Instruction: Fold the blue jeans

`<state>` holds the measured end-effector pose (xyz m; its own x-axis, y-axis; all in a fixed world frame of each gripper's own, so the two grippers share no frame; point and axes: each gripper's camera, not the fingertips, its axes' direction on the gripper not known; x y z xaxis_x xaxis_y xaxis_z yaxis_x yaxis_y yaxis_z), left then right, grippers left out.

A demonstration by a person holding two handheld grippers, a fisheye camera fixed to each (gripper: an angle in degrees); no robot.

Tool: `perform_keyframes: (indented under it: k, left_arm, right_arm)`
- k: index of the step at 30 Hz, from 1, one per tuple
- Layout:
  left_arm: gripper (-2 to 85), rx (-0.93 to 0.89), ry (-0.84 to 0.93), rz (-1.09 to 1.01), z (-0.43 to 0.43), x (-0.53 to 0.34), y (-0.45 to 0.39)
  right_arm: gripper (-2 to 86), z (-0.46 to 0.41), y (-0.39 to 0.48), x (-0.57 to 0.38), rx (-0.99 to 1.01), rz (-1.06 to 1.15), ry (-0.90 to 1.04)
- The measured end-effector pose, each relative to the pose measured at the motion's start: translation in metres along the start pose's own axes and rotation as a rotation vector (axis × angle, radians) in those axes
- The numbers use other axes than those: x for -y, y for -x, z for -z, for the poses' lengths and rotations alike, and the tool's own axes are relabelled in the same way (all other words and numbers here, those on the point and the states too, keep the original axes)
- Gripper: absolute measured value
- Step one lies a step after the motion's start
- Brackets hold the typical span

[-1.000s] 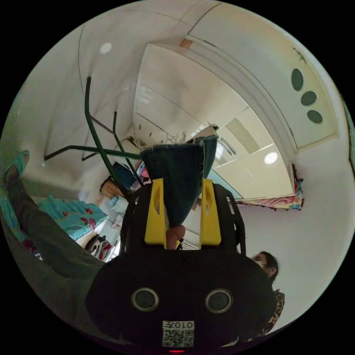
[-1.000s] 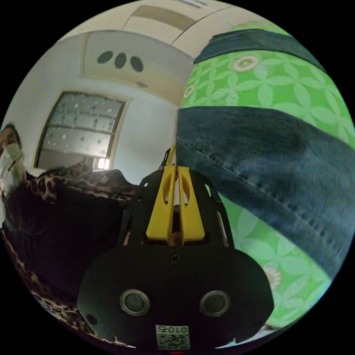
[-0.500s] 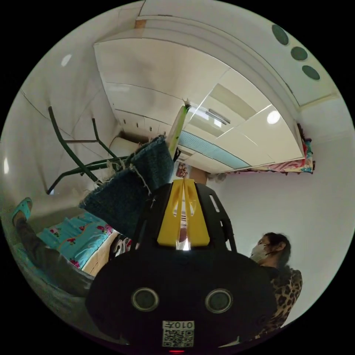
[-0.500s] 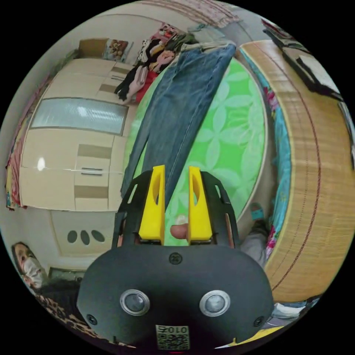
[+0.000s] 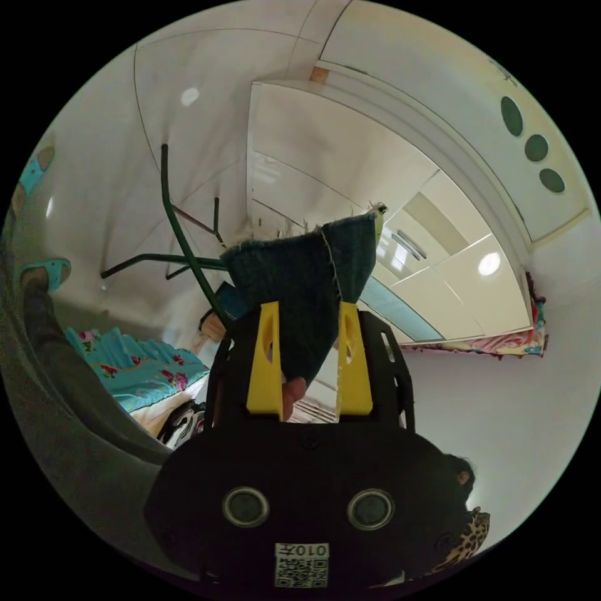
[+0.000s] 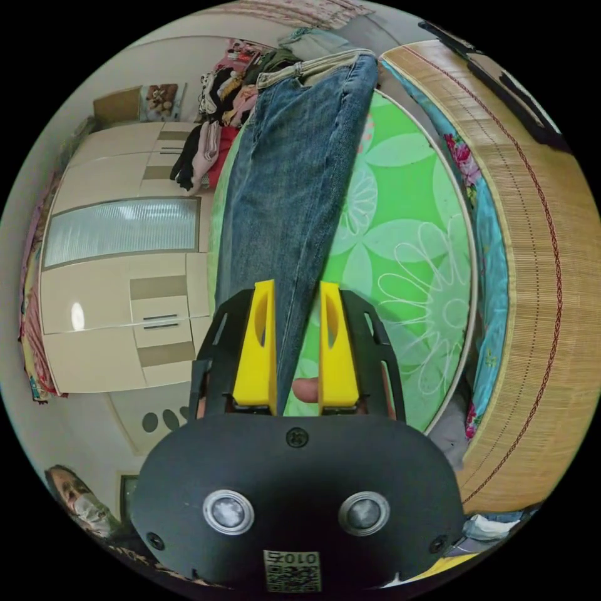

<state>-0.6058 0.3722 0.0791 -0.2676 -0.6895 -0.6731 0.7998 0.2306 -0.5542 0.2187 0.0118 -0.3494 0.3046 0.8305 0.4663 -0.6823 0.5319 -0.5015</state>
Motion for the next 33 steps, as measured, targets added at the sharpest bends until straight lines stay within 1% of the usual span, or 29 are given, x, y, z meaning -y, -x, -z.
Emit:
perform_keyframes:
  k: [2,4,5,6,8,10,11,12,13,14,15,16,18,21,23,25,26,28,30,31,32,33]
  left_arm:
    - [11.6,-0.024,-0.011,-0.025,-0.01,-0.001,-0.002]
    - [9.4,-0.049,-0.021,-0.081,-0.018,-0.001,-0.009]
    - [8.5,-0.074,-0.034,-0.093,-0.018,0.0,-0.011]
    - [6.6,-0.099,-0.054,-0.083,-0.016,-0.001,-0.016]
    - [4.0,-0.075,-0.064,-0.108,-0.015,-0.008,-0.043]
    - [1.8,0.016,0.02,-0.31,-0.022,-0.021,-0.109]
    - [1.3,0.036,0.033,-0.359,-0.024,-0.027,-0.123]
    - [0.8,0.036,0.045,-0.433,-0.024,-0.038,-0.142]
    - [0.5,0.018,0.036,-0.46,-0.021,-0.044,-0.147]
    - [0.4,0.016,0.026,-0.46,-0.019,-0.045,-0.144]
    - [0.2,0.046,0.0,-0.411,-0.014,-0.043,-0.128]
    - [0.1,0.069,-0.025,-0.282,-0.006,-0.038,-0.101]
    - [0.0,-0.007,-0.038,-0.167,0.004,-0.04,-0.075]
    - [-0.1,0.075,-0.013,-0.212,-0.001,-0.042,-0.103]
    - [-0.1,0.042,0.048,-0.273,-0.024,-0.036,-0.136]
    - [-0.1,-0.033,0.155,-0.422,-0.067,-0.035,-0.197]
    - [-0.1,-0.061,0.179,-0.465,-0.077,-0.038,-0.213]
    - [-0.1,-0.1,0.201,-0.628,-0.093,-0.055,-0.266]
    - [-0.1,-0.051,0.175,-0.671,-0.085,-0.061,-0.274]
    - [-0.1,-0.003,0.156,-0.633,-0.077,-0.055,-0.261]
    - [-0.1,0.023,0.146,-0.599,-0.072,-0.05,-0.249]
    - [0.0,0.061,0.119,-0.5,-0.06,-0.036,-0.22]
  right_arm:
    - [8.2,0.001,-0.002,0.009,-0.005,0.015,0.022]
    - [6.4,0.004,-0.007,0.019,0.012,0.008,0.039]
    - [5.1,0.008,-0.012,0.024,0.014,-0.032,0.043]
    - [4.0,0.016,-0.014,0.028,0.065,-0.036,0.051]
    - [3.0,0.032,-0.006,0.032,0.16,0.004,0.057]
    - [2.4,0.054,0.008,0.032,0.207,0.087,0.056]
    - [2.1,0.069,0.012,0.029,0.225,0.125,0.043]
    - [1.9,0.08,0.008,0.027,0.22,0.13,0.036]
    - [1.8,0.084,0.003,0.026,0.207,0.119,0.036]
    - [1.7,0.089,-0.011,0.024,0.135,0.077,0.049]
    - [1.7,0.091,-0.026,0.023,0.035,0.026,0.071]
    - [1.7,0.092,-0.034,0.022,0.017,-0.002,0.075]
    - [1.5,0.099,-0.053,0.02,0.156,-0.053,0.078]
    - [1.5,0.103,-0.039,0.032,0.205,-0.031,0.088]
    - [1.4,0.1,-0.017,0.045,0.27,0.021,0.102]
    - [1.5,0.102,0.005,0.056,0.365,0.072,0.087]
    - [1.5,0.108,0.016,0.061,0.426,0.111,0.061]
    - [1.6,0.12,0.02,0.061,0.46,0.149,0.008]
    - [1.8,0.127,0.001,0.055,0.443,0.129,0.022]
    - [1.9,0.126,-0.007,0.052,0.417,0.107,0.037]
    - [2.1,0.12,-0.025,0.046,0.332,0.052,0.078]
    - [2.3,0.113,-0.043,0.041,0.25,-0.002,0.114]
